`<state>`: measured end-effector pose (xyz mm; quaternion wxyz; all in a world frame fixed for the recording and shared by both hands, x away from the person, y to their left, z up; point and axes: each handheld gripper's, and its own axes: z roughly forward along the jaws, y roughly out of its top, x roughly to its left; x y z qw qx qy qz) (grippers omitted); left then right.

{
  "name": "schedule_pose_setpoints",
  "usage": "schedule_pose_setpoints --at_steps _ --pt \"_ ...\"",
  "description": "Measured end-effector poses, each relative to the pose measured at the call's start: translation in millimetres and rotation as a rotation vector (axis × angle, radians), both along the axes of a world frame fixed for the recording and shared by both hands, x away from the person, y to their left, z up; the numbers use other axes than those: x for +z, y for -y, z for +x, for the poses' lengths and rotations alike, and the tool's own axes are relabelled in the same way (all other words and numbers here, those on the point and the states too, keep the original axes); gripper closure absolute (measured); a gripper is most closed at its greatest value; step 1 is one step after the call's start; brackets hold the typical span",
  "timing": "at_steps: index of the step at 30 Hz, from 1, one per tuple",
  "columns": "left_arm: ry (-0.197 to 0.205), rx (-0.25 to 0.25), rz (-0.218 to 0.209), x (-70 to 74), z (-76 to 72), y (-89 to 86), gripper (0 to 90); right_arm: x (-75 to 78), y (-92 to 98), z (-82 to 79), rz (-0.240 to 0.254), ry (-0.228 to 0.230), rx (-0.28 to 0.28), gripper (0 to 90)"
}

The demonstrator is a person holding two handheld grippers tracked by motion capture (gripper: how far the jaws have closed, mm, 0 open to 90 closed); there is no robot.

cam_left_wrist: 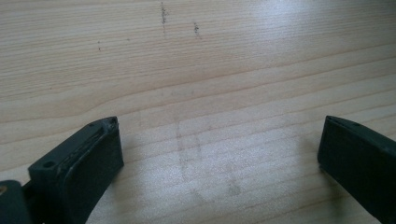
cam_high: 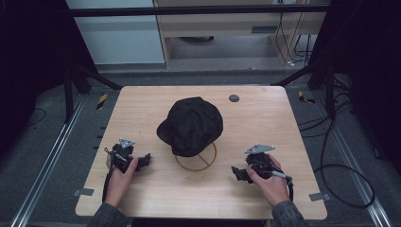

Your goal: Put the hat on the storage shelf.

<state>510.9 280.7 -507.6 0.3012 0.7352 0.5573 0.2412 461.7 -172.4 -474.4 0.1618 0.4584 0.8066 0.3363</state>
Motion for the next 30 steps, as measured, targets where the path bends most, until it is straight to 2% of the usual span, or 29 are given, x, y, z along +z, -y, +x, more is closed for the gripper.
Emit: schedule_pose_setpoints --at_steps 9,13,20,22,30 --pt "0.002 0.037 -0.002 0.0 3.6 -5.6 0.0 -20.9 1.2 13.5 0.029 -0.004 -0.07 12.4" --pt "0.002 0.06 -0.003 0.0 5.9 -10.2 0.0 -27.2 1.0 16.9 0.026 -0.008 -0.087 11.9" --pt "0.001 0.095 -0.001 0.3 9.4 -17.2 0.0 -33.9 -1.4 15.3 -0.021 0.057 -0.086 10.3" --pt "0.001 0.095 -0.001 0.3 9.4 -17.2 0.0 -36.8 -2.7 13.7 -0.016 0.081 -0.095 8.4" --pt "0.001 0.096 0.0 0.3 9.2 -17.1 0.0 -37.3 -0.9 11.0 -0.016 0.083 -0.091 8.1"
